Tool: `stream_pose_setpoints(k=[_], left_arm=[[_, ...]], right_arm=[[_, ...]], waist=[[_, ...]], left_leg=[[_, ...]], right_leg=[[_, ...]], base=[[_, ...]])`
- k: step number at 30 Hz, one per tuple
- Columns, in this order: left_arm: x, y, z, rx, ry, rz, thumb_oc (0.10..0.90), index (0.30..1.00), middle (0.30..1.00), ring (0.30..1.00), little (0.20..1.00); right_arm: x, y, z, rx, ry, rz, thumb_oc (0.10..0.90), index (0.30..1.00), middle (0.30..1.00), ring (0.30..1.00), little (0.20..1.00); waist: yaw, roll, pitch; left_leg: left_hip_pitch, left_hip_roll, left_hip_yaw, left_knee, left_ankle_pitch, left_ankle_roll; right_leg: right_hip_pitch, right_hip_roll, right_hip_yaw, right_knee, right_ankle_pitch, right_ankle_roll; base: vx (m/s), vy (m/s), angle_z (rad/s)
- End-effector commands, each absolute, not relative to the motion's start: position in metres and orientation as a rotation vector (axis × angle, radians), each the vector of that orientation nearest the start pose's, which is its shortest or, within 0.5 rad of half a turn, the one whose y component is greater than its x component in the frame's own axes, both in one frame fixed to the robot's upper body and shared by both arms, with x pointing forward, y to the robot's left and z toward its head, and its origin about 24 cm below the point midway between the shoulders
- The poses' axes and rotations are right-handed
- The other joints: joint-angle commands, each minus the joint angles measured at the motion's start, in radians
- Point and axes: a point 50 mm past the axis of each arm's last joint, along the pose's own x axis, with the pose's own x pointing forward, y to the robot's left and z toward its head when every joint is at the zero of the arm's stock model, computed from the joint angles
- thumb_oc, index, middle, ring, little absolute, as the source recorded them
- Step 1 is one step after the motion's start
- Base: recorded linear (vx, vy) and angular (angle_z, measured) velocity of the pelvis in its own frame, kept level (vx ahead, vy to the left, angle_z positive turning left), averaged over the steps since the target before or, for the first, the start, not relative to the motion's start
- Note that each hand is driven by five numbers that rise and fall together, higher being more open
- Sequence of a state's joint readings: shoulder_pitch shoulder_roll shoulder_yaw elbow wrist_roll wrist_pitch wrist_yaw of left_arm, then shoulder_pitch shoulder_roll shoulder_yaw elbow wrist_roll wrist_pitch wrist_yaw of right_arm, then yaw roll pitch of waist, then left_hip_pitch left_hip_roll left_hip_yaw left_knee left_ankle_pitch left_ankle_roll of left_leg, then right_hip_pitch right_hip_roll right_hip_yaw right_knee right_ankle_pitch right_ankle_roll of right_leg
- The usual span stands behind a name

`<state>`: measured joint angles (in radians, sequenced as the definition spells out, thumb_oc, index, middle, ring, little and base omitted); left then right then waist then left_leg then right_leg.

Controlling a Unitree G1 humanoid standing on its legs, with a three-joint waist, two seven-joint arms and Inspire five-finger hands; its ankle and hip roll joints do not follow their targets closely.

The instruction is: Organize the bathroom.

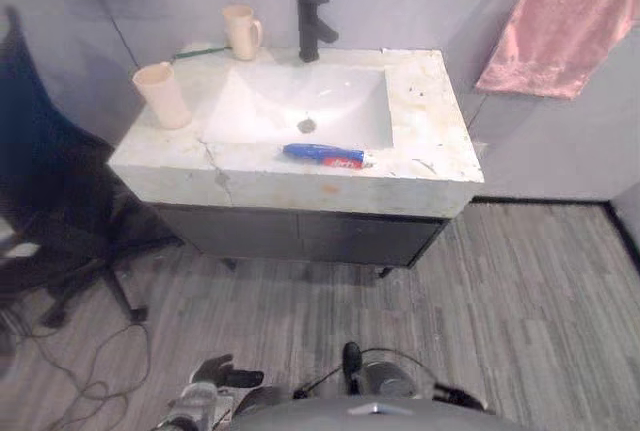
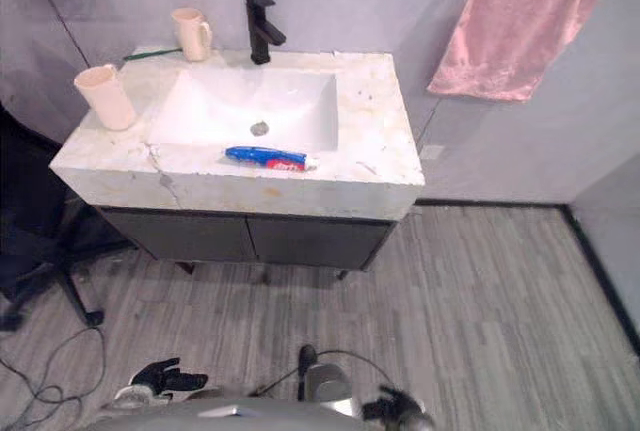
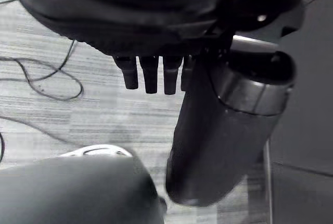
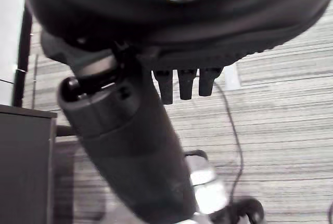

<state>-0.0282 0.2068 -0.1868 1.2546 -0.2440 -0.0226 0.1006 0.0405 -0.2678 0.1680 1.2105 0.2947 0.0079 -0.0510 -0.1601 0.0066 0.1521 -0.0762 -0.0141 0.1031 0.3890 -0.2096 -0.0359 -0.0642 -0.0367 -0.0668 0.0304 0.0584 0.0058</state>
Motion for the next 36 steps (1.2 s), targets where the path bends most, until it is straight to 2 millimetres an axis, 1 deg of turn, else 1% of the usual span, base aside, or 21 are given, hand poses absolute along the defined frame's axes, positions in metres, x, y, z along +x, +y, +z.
stream_pose_setpoints(k=[1, 5, 6, 9, 10, 13, 15, 16, 17, 18, 19, 22, 23, 25, 28, 29, 30, 32, 33, 35, 36], left_arm=[[0.110, 0.255, -0.150, 0.215, 1.125, 0.263, 0.800, 0.900, 0.900, 0.900, 0.900], [0.119, 0.258, -0.147, 0.237, 1.105, 0.267, 0.800, 0.900, 0.900, 0.900, 0.900], [0.123, 0.258, -0.146, 0.237, 1.104, 0.274, 0.800, 0.900, 0.900, 0.900, 0.900], [0.124, 0.258, -0.146, 0.252, 1.108, 0.260, 0.800, 0.900, 0.900, 0.900, 0.900], [0.125, 0.258, -0.146, 0.263, 1.102, 0.264, 0.800, 0.900, 0.900, 0.900, 0.900], [0.123, 0.258, -0.146, 0.238, 1.109, 0.324, 0.800, 0.900, 0.900, 0.900, 0.900], [0.117, 0.261, -0.147, 0.231, 1.085, 0.381, 0.800, 0.900, 0.900, 0.900, 0.900], [0.117, 0.261, -0.146, 0.233, 1.082, 0.384, 0.800, 0.900, 0.900, 0.900, 0.900], [0.117, 0.263, -0.144, 0.254, 1.039, 0.405, 0.800, 0.900, 0.900, 0.900, 0.900], [0.117, 0.263, -0.144, 0.254, 1.039, 0.405, 0.800, 0.900, 0.900, 0.900, 0.900], [0.121, 0.265, -0.141, 0.253, 0.982, 0.438, 0.800, 0.900, 0.900, 0.900, 0.900], [0.133, 0.264, -0.134, 0.272, 0.886, 0.437, 0.800, 0.900, 0.900, 0.900, 0.900], [0.144, 0.263, -0.127, 0.284, 0.810, 0.438, 0.800, 0.900, 0.900, 0.900, 0.900], [0.162, 0.262, -0.115, 0.293, 0.711, 0.448, 0.800, 0.900, 0.900, 0.900, 0.900], [0.195, 0.264, -0.083, 0.317, 0.509, 0.486, 0.800, 0.900, 0.900, 0.900, 0.900], [0.199, 0.263, -0.077, 0.322, 0.480, 0.489, 0.800, 0.900, 0.900, 0.900, 0.900], [0.210, 0.264, -0.061, 0.313, 0.400, 0.520, 0.800, 0.900, 0.900, 0.900, 0.900], [0.218, 0.265, -0.046, 0.313, 0.332, 0.529, 0.800, 0.900, 0.900, 0.900, 0.900], [0.229, 0.265, -0.025, 0.316, 0.245, 0.528, 0.800, 0.900, 0.900, 0.900, 0.900], [0.231, 0.264, -0.020, 0.312, 0.219, 0.527, 0.800, 0.900, 0.900, 0.900, 0.900], [0.240, 0.259, 0.001, 0.307, 0.110, 0.517, 0.800, 0.900, 0.900, 0.900, 0.900]], right_arm=[[0.105, -0.245, -0.154, -0.092, 1.135, -0.242, 0.800, 0.900, 0.900, 0.900, 0.900], [0.099, -0.246, -0.154, -0.079, 1.125, -0.265, 0.800, 0.900, 0.900, 0.900, 0.900], [0.097, -0.247, -0.155, -0.101, 1.127, -0.263, 0.800, 0.900, 0.900, 0.900, 0.900], [0.095, -0.247, -0.155, -0.100, 1.130, -0.273, 0.800, 0.900, 0.900, 0.900, 0.900], [0.094, -0.246, -0.155, -0.105, 1.126, -0.269, 0.800, 0.900, 0.900, 0.900, 0.900], [0.096, -0.246, -0.155, -0.123, 1.125, -0.236, 0.800, 0.900, 0.900, 0.900, 0.900], [0.099, -0.240, -0.156, -0.163, 1.118, -0.162, 0.800, 0.900, 0.900, 0.900, 0.900], [0.099, -0.239, -0.156, -0.164, 1.117, -0.158, 0.800, 0.900, 0.900, 0.900, 0.900], [0.103, -0.235, -0.156, -0.180, 1.113, -0.121, 0.800, 0.900, 0.900, 0.900, 0.900], [0.103, -0.235, -0.156, -0.180, 1.113, -0.121, 0.800, 0.900, 0.900, 0.900, 0.900], [0.106, -0.232, -0.156, -0.199, 1.114, -0.095, 0.800, 0.900, 0.900, 0.900, 0.900], [0.106, -0.230, -0.156, -0.179, 1.111, -0.109, 0.800, 0.900, 0.900, 0.900, 0.900], [0.110, -0.230, -0.155, -0.166, 1.103, -0.122, 0.800, 0.900, 0.900, 0.900, 0.900], [0.113, -0.230, -0.154, -0.171, 1.105, -0.115, 0.800, 0.900, 0.900, 0.900, 0.900], [0.114, -0.231, -0.153, -0.184, 1.114, -0.103, 0.800, 0.900, 0.900, 0.900, 0.900], [0.114, -0.231, -0.153, -0.183, 1.113, -0.105, 0.800, 0.900, 0.900, 0.900, 0.900], [0.115, -0.232, -0.153, -0.184, 1.118, -0.102, 0.800, 0.900, 0.900, 0.900, 0.900], [0.114, -0.233, -0.153, -0.174, 1.120, -0.112, 0.800, 0.900, 0.900, 0.900, 0.900], [0.115, -0.235, -0.152, -0.166, 1.119, -0.123, 0.800, 0.900, 0.900, 0.900, 0.900], [0.116, -0.236, -0.152, -0.165, 1.119, -0.125, 0.800, 0.900, 0.900, 0.900, 0.900], [0.117, -0.237, -0.152, -0.149, 1.117, -0.153, 0.800, 0.900, 0.900, 0.900, 0.900]], waist=[[0.003, -0.005, 0.009], [-0.006, -0.001, 0.007], [-0.018, 0.013, 0.006], [-0.033, 0.022, 0.003], [-0.045, 0.034, 0.005], [-0.051, 0.042, 0.004], [-0.040, 0.049, -0.001], [-0.038, 0.048, -0.002], [-0.027, 0.040, -0.005], [-0.027, 0.040, -0.005], [-0.017, 0.030, -0.006], [-0.007, 0.023, -0.017], [0.015, 0.022, -0.025], [0.035, 0.022, -0.033], [0.065, 0.020, -0.038], [0.071, 0.018, -0.038], [0.085, 0.014, -0.036], [0.097, 0.008, -0.033], [0.106, 0.000, -0.027], [0.107, -0.001, -0.025], [0.110, -0.003, -0.019]], left_leg=[[0.079, 0.022, -0.035, -0.199, 0.102, 0.029], [0.111, 0.086, -0.099, -0.294, 0.134, 0.022], [0.126, 0.097, -0.078, -0.325, 0.140, 0.020], [0.125, 0.085, -0.063, -0.323, 0.133, 0.025], [0.138, 0.066, -0.028, -0.332, 0.113, 0.038], [0.155, 0.062, 0.025, -0.351, 0.109, 0.044], [0.184, 0.069, 0.108, -0.372, 0.089, 0.047], [0.186, 0.068, 0.114, -0.373, 0.088, 0.046], [0.198, 0.070, 0.157, -0.373, 0.082, 0.037], [0.198, 0.070, 0.157, -0.373, 0.082, 0.037], [0.194, 0.069, 0.177, -0.363, 0.074, 0.035], [0.184, 0.064, 0.153, -0.366, 0.081, 0.045], [0.178, 0.071, 0.148, -0.374, 0.098, 0.041], [0.172, 0.081, 0.140, -0.377, 0.114, 0.031], [0.155, 0.096, 0.123, -0.354, 0.128, 0.015], [0.151, 0.098, 0.120, -0.348, 0.129, 0.012], [0.140, 0.101, 0.109, -0.328, 0.129, 0.007], [0.123, 0.103, 0.106, -0.294, 0.128, -0.002], [0.094, 0.102, 0.118, -0.241, 0.114, -0.004], [0.084, 0.102, 0.125, -0.225, 0.109, -0.004], [0.064, 0.102, 0.152, -0.196, 0.100, -0.004]], right_leg=[[0.026, 0.001, -0.033, 0.089, -0.129, 0.099], [0.023, -0.009, 0.007, 0.107, -0.146, 0.118], [0.016, -0.019, 0.013, 0.138, -0.165, 0.130], [0.001, -0.041, 0.022, 0.170, -0.175, 0.145], [-0.017, -0.067, 0.026, 0.206, -0.183, 0.172], [-0.022, -0.096, -0.005, 0.211, -0.170, 0.188], [-0.063, -0.135, -0.084, 0.263, -0.132, 0.218], [-0.064, -0.137, -0.092, 0.258, -0.131, 0.219], [-0.061, -0.149, -0.154, 0.204, -0.119, 0.223], [-0.061, -0.149, -0.154, 0.204, -0.119, 0.223], [-0.058, -0.160, -0.174, 0.169, -0.111, 0.223], [-0.028, -0.141, -0.145, 0.129, -0.120, 0.212], [0.004, -0.128, -0.167, 0.110, -0.131, 0.202], [0.034, -0.112, -0.167, 0.075, -0.130, 0.191], [0.067, -0.086, -0.161, 0.037, -0.131, 0.167], [0.073, -0.082, -0.162, 0.031, -0.131, 0.163], [0.089, -0.073, -0.161, 0.013, -0.130, 0.151], [0.106, -0.067, -0.164, 0.000, -0.130, 0.141], [0.127, -0.066, -0.172, -0.012, -0.130, 0.130], [0.133, -0.066, -0.176, -0.016, -0.130, 0.127], [0.144, -0.068, -0.190, -0.014, -0.134, 0.119]], base=[[0.11, 0.281, -1.03], [0.08, 0.293, -0.47], [0.13, 0.532, -0.24], [0.08, 0.368, -0.23], [0.08, 0.344, -0.40], [0.06, 0.256, -0.44], [0.07, 0.148, -0.68], [0.08, 0.027, -0.84], [0.04, -0.008, -0.78], [0.07, -0.045, -0.75], [0.06, -0.081, -0.52], [0.06, -0.100, -0.04], [0.07, -0.152, 0.53], [0.08, -0.170, 0.38], [0.05, -0.153, 0.01], [0.03, -0.194, 0.07], [0.01, -0.154, 0.09], [0.00, -0.143, 0.16], [-0.01, -0.108, 0.14], [-0.01, -0.069, 0.23], [-0.01, -0.043, 0.38]])
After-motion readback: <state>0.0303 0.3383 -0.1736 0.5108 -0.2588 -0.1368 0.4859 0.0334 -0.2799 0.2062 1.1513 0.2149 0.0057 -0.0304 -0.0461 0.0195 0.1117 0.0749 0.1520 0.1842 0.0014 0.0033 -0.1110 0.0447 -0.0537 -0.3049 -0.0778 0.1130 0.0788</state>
